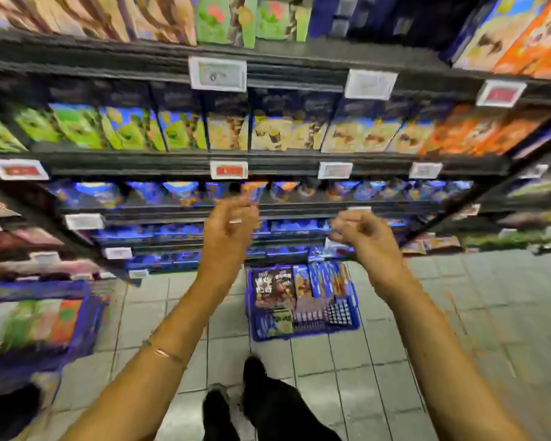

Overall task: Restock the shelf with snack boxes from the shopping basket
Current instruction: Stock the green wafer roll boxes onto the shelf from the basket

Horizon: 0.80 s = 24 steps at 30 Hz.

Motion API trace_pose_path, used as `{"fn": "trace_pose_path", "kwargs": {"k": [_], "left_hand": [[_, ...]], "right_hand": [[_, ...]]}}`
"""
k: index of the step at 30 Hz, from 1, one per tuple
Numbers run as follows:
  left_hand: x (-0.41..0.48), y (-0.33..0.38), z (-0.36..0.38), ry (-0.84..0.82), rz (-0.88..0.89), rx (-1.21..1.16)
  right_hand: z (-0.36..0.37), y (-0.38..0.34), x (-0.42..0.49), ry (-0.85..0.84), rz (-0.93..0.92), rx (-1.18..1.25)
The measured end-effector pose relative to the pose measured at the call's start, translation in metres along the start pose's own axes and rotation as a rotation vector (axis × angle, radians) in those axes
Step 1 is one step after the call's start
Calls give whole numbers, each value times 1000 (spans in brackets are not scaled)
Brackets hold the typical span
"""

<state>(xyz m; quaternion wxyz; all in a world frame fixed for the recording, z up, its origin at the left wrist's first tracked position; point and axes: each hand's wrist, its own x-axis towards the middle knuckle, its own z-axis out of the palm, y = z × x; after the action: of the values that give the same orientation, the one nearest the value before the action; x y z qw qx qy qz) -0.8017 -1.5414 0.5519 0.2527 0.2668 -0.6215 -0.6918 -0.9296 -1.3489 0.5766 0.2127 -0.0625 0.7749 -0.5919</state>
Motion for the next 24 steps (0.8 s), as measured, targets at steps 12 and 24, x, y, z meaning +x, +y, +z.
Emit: {"fn": "trace_pose_path", "kwargs": {"k": [12, 24], "left_hand": [[-105, -227, 68, 115, -783, 221], [-32, -535, 77, 281, -680, 237]], "right_hand": [[-74, 296, 5, -324, 409, -449], [35, 585, 166, -469, 413, -439]]}}
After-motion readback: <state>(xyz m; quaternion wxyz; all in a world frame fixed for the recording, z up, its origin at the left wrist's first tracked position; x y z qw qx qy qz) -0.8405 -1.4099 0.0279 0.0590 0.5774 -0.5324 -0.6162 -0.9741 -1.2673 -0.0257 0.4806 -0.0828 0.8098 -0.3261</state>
